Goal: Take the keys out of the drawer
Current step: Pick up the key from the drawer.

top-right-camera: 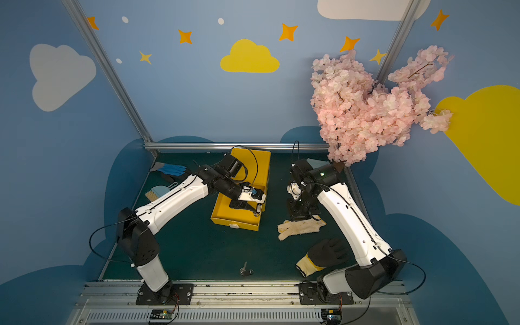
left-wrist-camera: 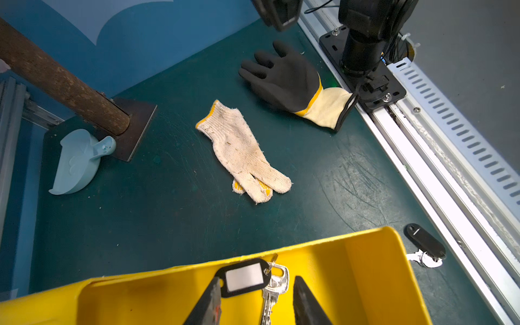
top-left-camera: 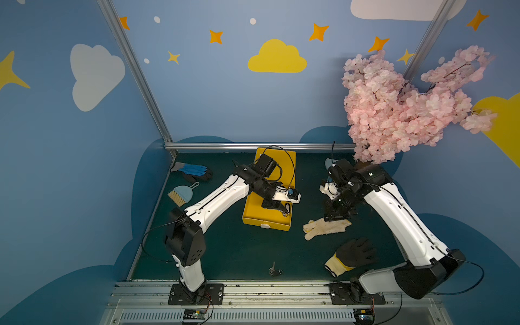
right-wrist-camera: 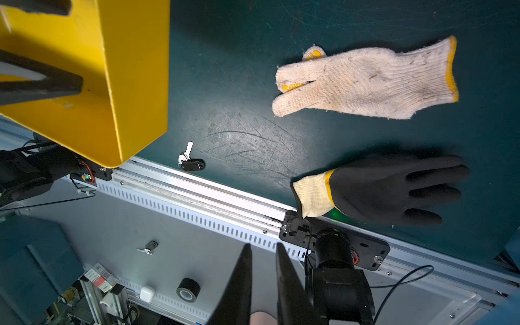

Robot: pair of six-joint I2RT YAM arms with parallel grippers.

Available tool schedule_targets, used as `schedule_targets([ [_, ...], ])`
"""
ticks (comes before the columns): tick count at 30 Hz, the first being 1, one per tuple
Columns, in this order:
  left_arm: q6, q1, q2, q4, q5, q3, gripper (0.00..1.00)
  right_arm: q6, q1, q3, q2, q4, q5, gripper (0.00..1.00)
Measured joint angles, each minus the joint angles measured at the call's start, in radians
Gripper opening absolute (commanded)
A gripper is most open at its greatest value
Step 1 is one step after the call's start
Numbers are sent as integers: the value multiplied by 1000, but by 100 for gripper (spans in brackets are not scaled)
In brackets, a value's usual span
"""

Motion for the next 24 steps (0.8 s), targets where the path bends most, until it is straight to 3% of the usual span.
schedule_targets([
  [17, 44, -20, 105, -5, -79, 0, 33, -79, -60, 21, 29, 5, -8, 19],
  [24, 44, -31, 106, -4, -105, 15, 21, -108, -85, 20, 37, 6, -14, 18],
])
